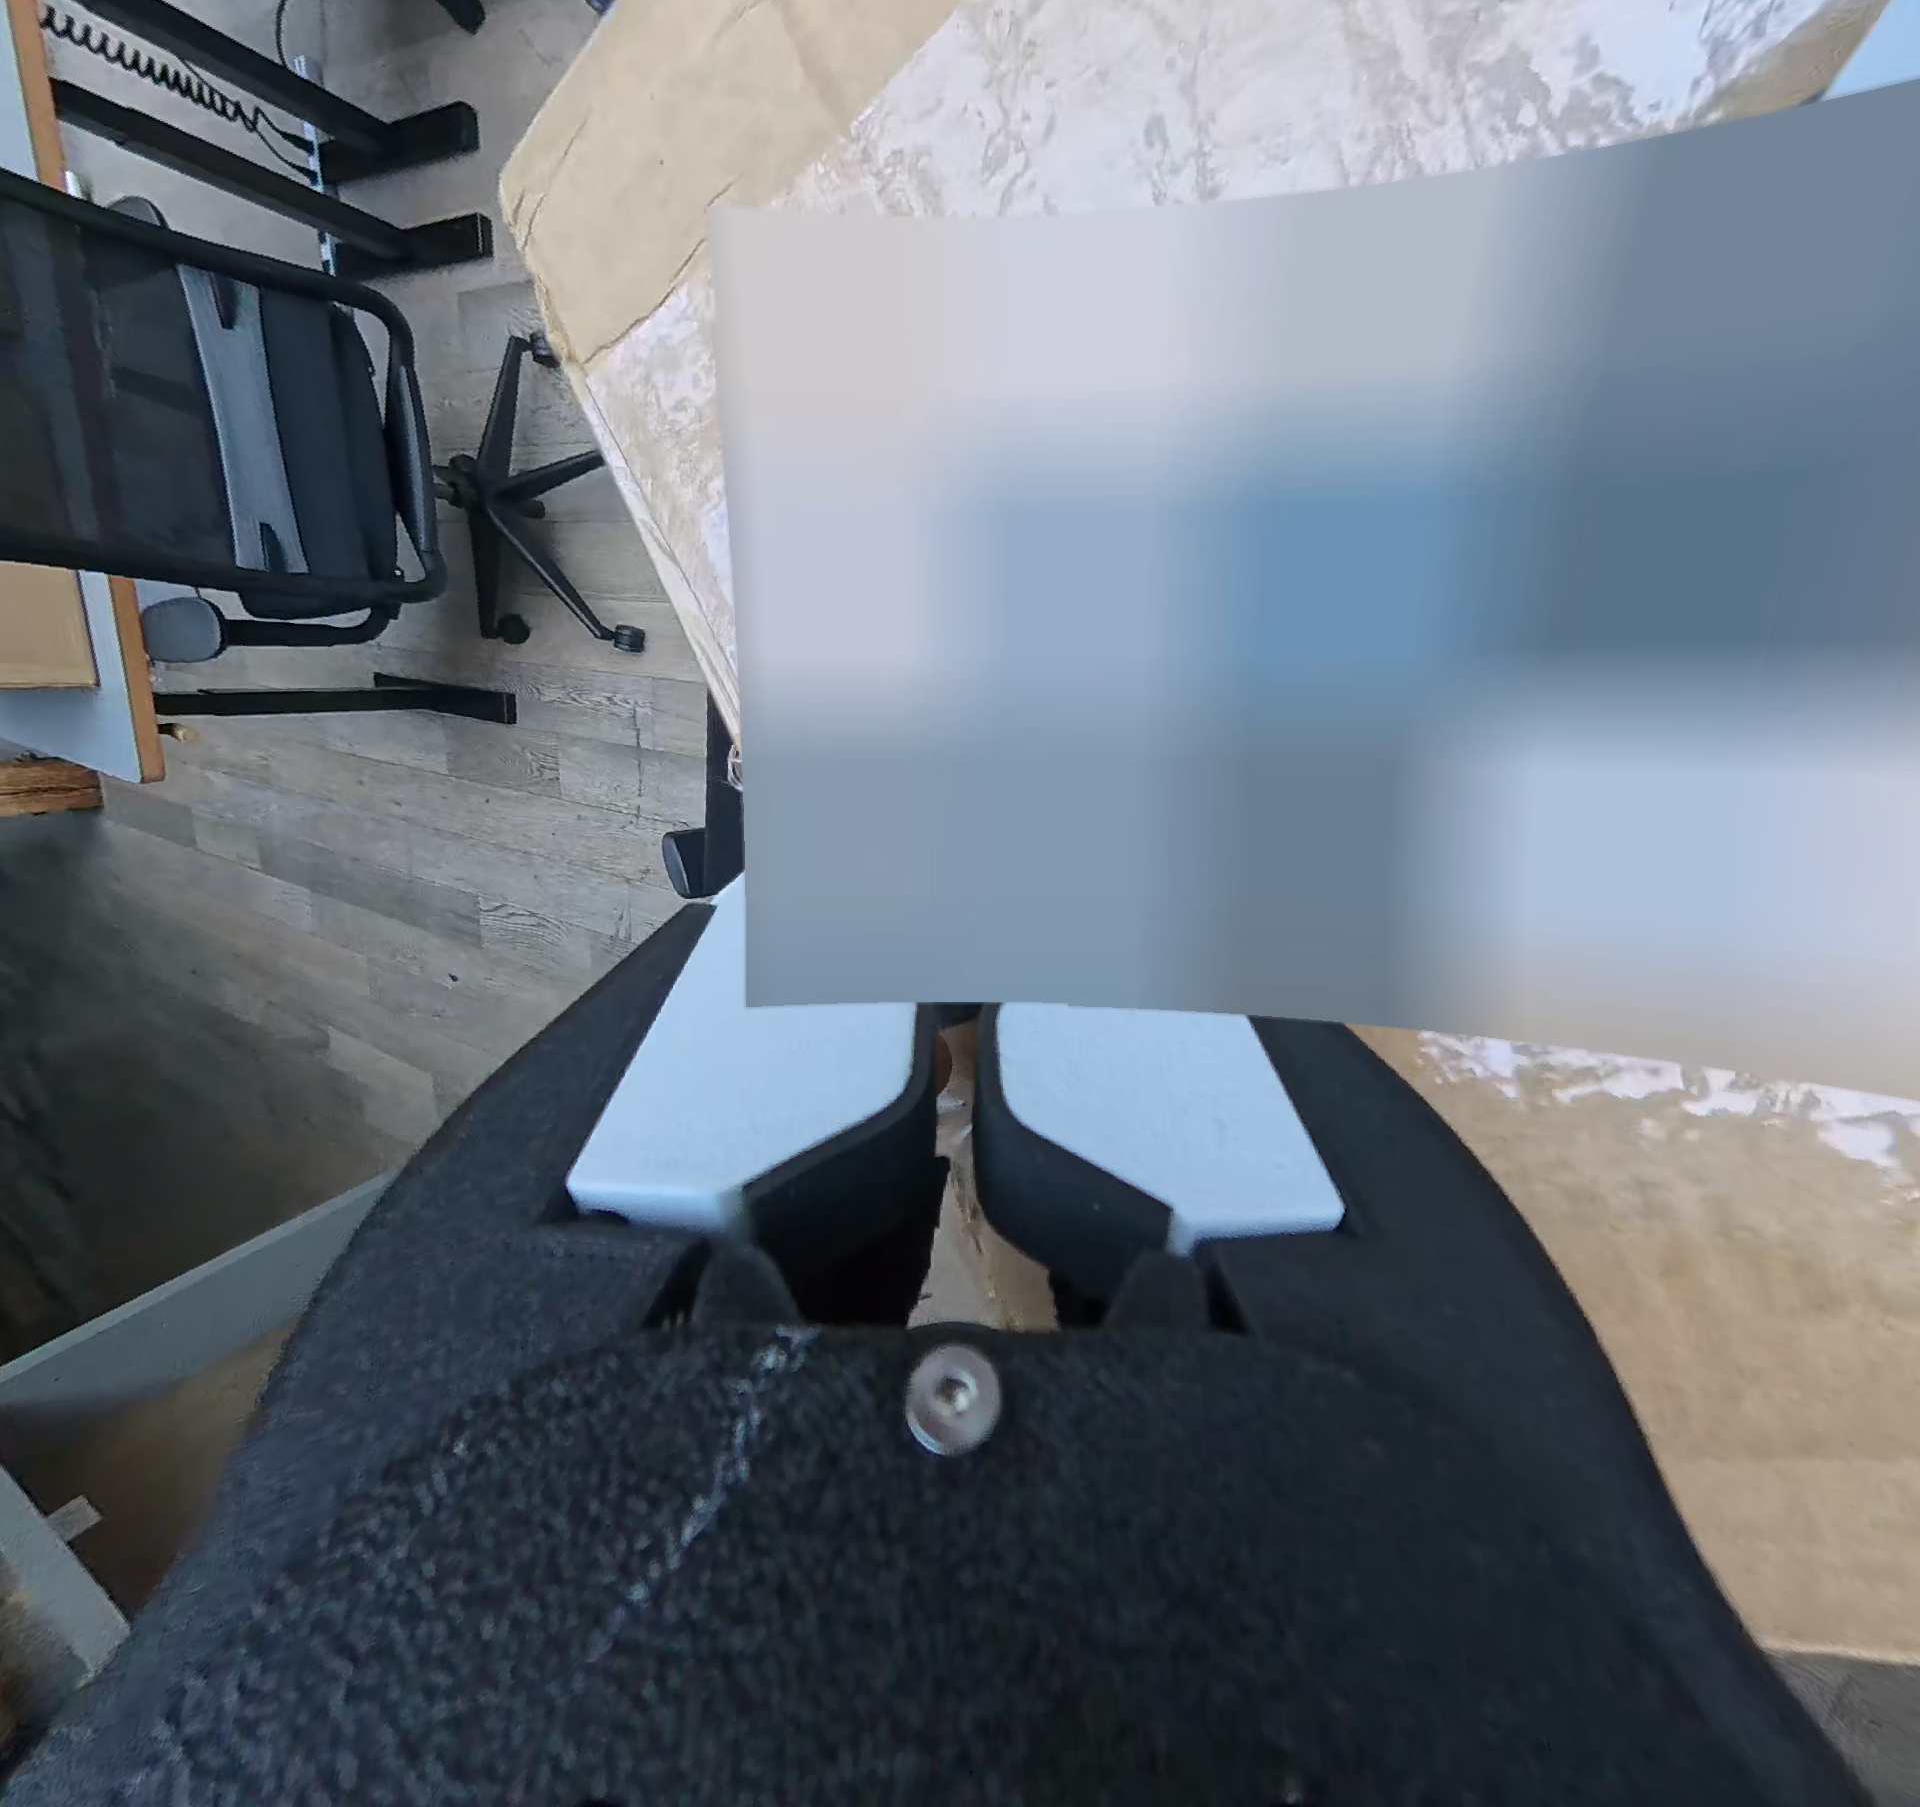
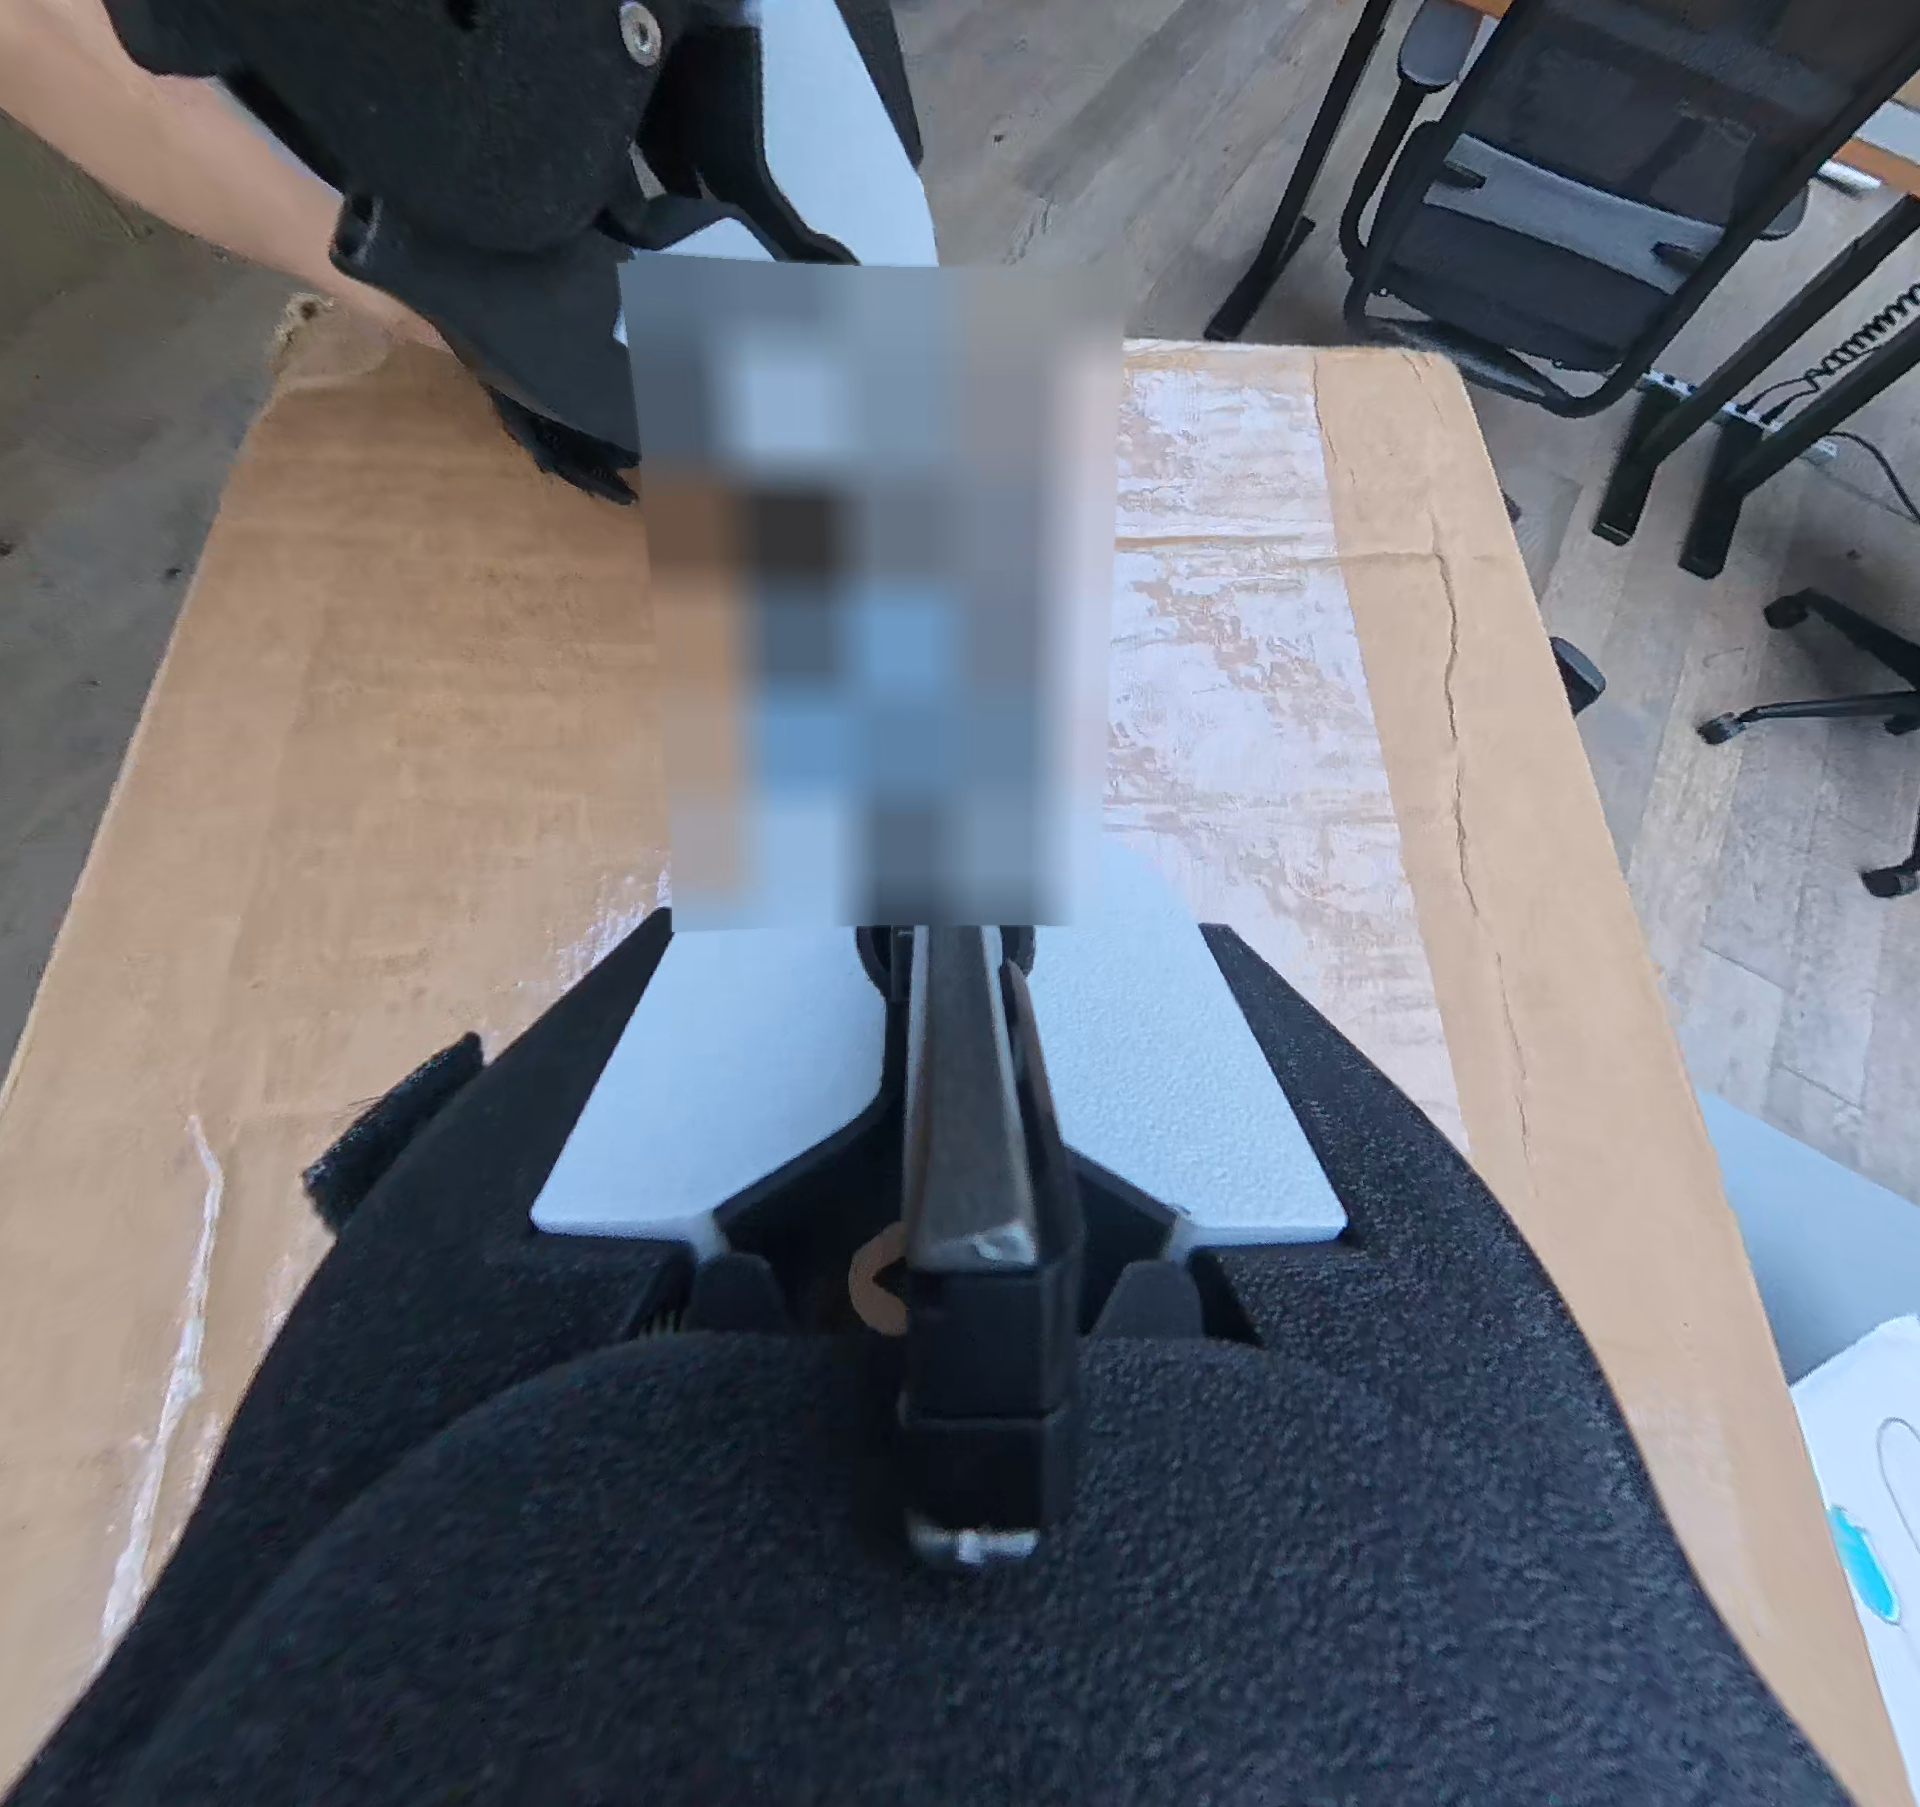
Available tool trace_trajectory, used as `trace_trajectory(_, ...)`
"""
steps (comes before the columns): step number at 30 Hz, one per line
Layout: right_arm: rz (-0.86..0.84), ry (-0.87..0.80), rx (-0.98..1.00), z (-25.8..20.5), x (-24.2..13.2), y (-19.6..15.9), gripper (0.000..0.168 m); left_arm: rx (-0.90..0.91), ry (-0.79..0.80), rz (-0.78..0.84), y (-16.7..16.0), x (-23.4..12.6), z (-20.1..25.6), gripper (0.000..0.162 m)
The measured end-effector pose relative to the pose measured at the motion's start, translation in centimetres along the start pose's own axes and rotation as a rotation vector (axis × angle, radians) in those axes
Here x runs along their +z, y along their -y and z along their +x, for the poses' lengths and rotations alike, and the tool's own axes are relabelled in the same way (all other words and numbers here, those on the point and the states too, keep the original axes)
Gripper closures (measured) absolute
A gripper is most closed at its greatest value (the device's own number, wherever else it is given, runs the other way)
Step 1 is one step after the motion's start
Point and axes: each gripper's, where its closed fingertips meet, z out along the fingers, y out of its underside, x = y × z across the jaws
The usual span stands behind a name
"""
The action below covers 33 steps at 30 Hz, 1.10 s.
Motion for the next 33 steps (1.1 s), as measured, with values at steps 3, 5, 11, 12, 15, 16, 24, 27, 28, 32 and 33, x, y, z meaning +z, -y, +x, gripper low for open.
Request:
trace_trajectory(3,0.014,0.007,0.055,0.2,0.0,-0.4,0.161,-0.003,0.010,0.019,0.1,0.2,-0.1,0.162)
trace_trajectory(5,0.009,0.011,0.044,0.2,-1.0,-1.0,0.161,-0.026,-0.008,0.037,0.1,0.0,0.0,0.162)
trace_trajectory(11,0.011,0.001,0.030,0.1,-2.5,-2.2,0.160,-0.027,-0.011,0.043,0.1,0.1,0.0,0.162)
trace_trajectory(12,0.003,-0.006,0.016,0.1,-2.7,-2.4,0.160,-0.023,-0.001,0.042,0.0,0.0,0.0,0.162)
trace_trajectory(15,0.018,0.000,0.040,0.1,-3.7,-3.2,0.161,-0.013,0.020,0.036,0.0,0.1,0.0,0.162)
trace_trajectory(16,0.019,0.002,0.049,0.1,-4.1,-3.5,0.161,-0.009,0.026,0.033,0.1,0.1,0.0,0.162)
trace_trajectory(24,-0.039,-0.038,-0.072,-0.2,-7.9,-6.4,0.161,-0.041,0.007,0.038,0.1,0.1,-0.1,0.162)
trace_trajectory(27,-0.079,-0.021,-0.103,-0.1,-9.7,-8.4,0.161,-0.047,0.012,0.035,0.1,0.1,-0.1,0.162)
trace_trajectory(28,-0.080,-0.007,-0.069,0.0,-10.5,-9.0,0.161,-0.043,0.016,0.028,0.1,0.1,-0.1,0.162)
trace_trajectory(32,-0.082,0.014,-0.023,0.1,-14.1,-11.7,0.161,-0.015,0.044,-0.009,0.1,0.1,-0.1,0.162)
trace_trajectory(33,-0.083,0.015,-0.035,0.1,-15.0,-12.4,0.161,-0.014,0.048,-0.020,0.1,0.0,-0.1,0.162)
